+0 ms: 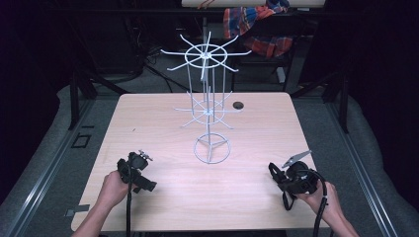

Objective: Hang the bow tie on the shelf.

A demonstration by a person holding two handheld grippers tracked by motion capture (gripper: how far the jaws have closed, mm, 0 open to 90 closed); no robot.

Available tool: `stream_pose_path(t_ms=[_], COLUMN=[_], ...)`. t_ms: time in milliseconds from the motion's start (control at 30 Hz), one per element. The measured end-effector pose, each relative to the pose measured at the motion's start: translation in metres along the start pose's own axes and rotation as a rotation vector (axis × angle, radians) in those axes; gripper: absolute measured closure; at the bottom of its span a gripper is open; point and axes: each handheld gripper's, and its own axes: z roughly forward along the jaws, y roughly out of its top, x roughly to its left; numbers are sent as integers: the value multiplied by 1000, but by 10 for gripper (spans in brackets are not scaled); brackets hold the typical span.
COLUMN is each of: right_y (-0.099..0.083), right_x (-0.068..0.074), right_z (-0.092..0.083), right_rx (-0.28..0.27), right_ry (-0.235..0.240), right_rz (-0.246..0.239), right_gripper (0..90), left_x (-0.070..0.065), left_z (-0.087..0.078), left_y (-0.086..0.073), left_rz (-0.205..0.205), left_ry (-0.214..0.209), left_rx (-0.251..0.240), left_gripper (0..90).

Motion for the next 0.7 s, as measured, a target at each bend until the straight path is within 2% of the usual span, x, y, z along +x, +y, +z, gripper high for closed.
stream_pose_path(t_ms=[67,100,200,367,400,467,700], right_y=[0,-1,-2,-4,-4,-5,-7], right_x=[-1,-3,-8,-13,-14,-15,-22], right_z=[-2,-6,-10,-18,-21,-24,-35], right_rx=[-12,-43,-68,-94,-89,-140,-188], right_ry=[11,25,64,68,51,74,95], right_rz=[10,36,62,80,73,106,134], right_gripper=[754,754,755,755,755,755,756], left_x=[0,0,0,0,0,0,1], left_z=[0,0,0,0,0,0,0], left_y=[0,0,0,0,0,0,0], left_rz=[4,5,6,1,1,2,0], left_ry=[0,1,3,6,5,6,8], left_rx=[4,5,4,0,1,2,-1], left_gripper=[0,0,0,0,0,0,0])
